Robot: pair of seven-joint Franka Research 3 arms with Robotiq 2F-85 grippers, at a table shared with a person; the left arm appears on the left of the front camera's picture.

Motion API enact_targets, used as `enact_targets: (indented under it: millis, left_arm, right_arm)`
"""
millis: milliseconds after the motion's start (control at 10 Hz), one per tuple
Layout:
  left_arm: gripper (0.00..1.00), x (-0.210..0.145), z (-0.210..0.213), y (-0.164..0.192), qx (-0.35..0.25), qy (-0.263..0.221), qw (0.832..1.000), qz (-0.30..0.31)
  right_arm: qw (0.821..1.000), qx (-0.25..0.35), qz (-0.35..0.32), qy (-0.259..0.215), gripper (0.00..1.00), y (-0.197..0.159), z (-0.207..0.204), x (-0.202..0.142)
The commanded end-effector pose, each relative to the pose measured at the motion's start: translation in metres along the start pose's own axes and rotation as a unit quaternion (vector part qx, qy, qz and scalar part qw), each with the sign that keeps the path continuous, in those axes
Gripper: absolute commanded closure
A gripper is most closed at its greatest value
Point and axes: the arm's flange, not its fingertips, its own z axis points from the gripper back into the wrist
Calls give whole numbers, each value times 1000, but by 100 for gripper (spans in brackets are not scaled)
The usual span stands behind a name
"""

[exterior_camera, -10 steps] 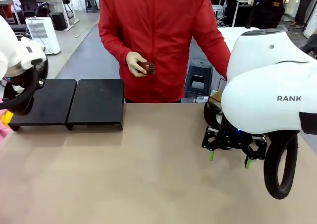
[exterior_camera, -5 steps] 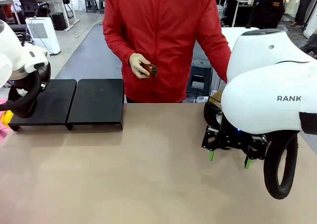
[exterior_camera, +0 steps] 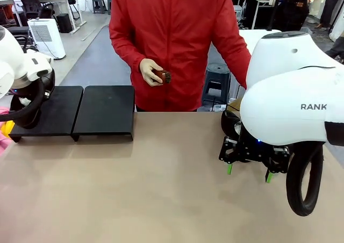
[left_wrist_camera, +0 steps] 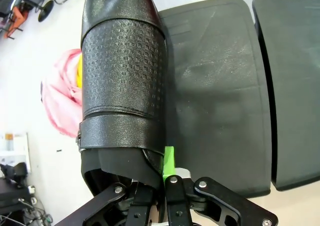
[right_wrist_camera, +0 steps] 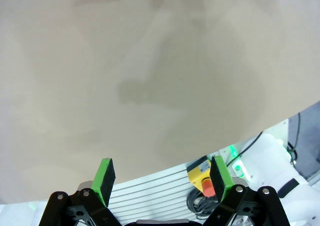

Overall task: Organize the shoes by placing them on the stand.
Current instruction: Place the Shoe from the middle of the table onto the Shoes Stand.

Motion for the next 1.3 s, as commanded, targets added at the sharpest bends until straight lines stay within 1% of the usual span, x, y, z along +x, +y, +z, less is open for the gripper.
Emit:
enact_targets:
  millis: [0,300,400,800,900,1000,1100,1200]
  left_arm:
    - [100,4,-8,4,-1,-7,1000,1]
    - [100,4,-15,7,-6,-2,1000,-2]
    - [95,4,-19,10,-8,1,1000,2]
    - [18,0,-17,23,-4,-10,1000,25]
    - [10,-1,-16,28,1,-18,999,39]
    - [10,0,-9,29,9,-26,998,54]
    - [10,-1,5,28,11,-36,998,54]
    - [10,-1,-16,26,-2,-11,999,38]
  right_arm:
    - [1000,2,6,0,0,0,1,1]
    - [1000,2,6,0,0,0,1,1]
    - [1000,2,6,0,0,0,1,1]
    - [1000,2,6,0,0,0,1,1]
    - [1000,2,6,0,0,0,1,1]
    - [1000,2,6,0,0,0,1,1]
    - [1000,2,6,0,0,0,1,1]
    - [1000,2,6,0,0,0,1,1]
